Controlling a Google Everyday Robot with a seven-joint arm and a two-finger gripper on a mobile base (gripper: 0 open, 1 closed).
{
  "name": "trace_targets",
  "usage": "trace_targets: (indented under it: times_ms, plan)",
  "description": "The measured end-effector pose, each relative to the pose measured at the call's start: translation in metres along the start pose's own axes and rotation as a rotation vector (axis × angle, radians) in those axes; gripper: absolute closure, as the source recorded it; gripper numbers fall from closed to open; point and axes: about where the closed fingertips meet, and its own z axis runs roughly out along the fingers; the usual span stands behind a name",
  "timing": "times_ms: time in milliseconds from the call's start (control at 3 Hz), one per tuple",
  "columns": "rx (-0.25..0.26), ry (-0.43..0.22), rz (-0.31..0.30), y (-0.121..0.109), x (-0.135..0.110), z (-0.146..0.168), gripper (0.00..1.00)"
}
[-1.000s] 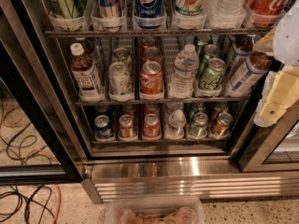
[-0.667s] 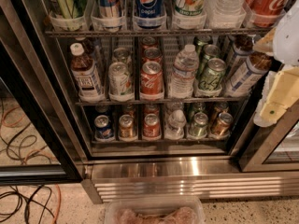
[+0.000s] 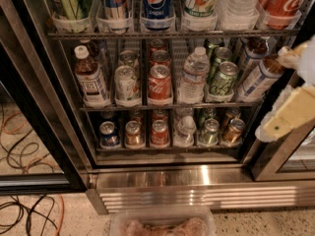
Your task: Pick green can from middle shelf of fridge
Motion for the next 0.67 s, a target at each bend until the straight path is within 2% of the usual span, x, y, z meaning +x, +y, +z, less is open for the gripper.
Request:
trace_targets:
  times_ms: [333,667]
  plan:
    - [-0.014,-0.139,0.129,0.019,-0.012,0.034,0.00]
    - [0.041,-0.195,0.145,0.006,-0.025,0.034,0.00]
